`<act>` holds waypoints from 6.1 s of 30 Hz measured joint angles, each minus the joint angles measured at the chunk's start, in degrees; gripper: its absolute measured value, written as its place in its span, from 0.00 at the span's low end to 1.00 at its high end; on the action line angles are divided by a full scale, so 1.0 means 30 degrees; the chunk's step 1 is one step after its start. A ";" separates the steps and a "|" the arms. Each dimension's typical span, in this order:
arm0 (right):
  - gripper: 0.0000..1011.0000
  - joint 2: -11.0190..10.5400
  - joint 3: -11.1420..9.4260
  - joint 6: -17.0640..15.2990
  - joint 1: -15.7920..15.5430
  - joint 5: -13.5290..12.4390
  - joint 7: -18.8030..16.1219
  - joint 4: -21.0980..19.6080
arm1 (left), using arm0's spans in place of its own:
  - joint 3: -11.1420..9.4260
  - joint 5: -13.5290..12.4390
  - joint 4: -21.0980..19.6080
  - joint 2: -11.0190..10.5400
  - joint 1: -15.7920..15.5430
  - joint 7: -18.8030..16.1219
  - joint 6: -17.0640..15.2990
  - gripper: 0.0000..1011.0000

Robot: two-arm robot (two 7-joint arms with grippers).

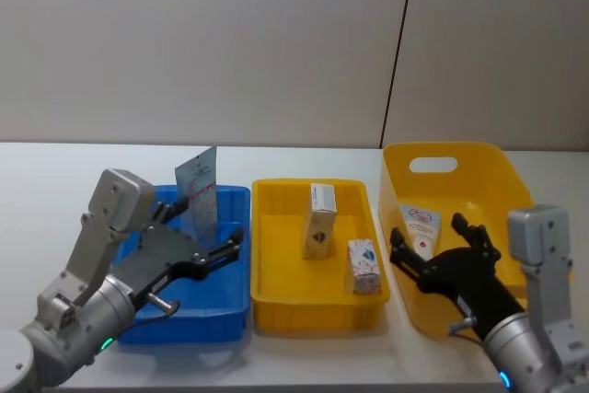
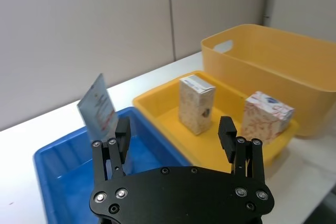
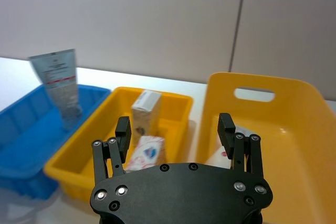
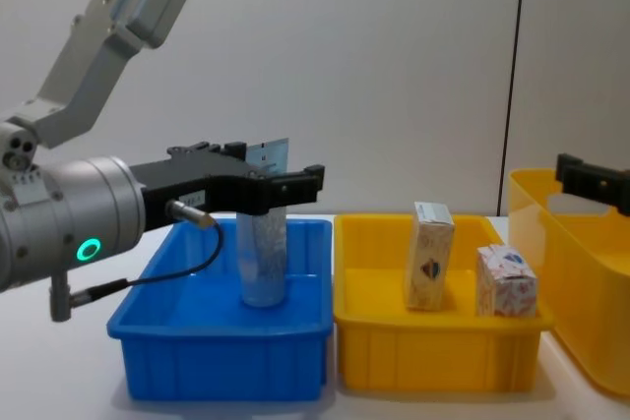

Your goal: Bimanual collaborative sorting of washing and personal care products

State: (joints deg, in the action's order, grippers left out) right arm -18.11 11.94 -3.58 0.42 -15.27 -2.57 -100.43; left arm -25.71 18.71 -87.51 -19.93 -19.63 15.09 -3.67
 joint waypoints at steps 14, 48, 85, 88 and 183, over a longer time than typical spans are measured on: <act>0.99 -0.0404 0.0340 0.0542 -0.0416 -0.0400 -0.0419 -0.0267 | -0.0088 -0.1783 -0.1403 -0.0495 0.1492 -0.3565 0.0724 0.99; 0.99 0.0599 0.1204 -0.2723 0.0763 0.0323 0.0595 -0.0046 | -0.0104 -0.2411 -0.1890 -0.0652 0.2015 -0.4825 0.0974 0.99; 0.99 0.3019 0.3070 -0.5340 0.3517 0.3274 0.3097 0.4426 | -0.0106 -0.2408 -0.1887 -0.0653 0.2014 -0.4823 0.0956 0.99; 0.99 0.3164 0.3105 -0.5229 0.3675 0.3432 0.3231 0.4801 | -0.0105 -0.2408 -0.1887 -0.0653 0.2013 -0.4823 0.0957 0.99; 0.31 0.3714 -0.1949 -0.0888 0.4723 0.3039 0.3691 0.2754 | -0.0106 -0.2409 -0.1889 -0.0654 0.2014 -0.4823 0.0959 0.99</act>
State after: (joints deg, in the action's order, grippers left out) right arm -6.97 6.09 -6.25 14.59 -6.15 8.51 -92.17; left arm -26.03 11.48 -93.18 -21.90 -13.59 0.63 -0.79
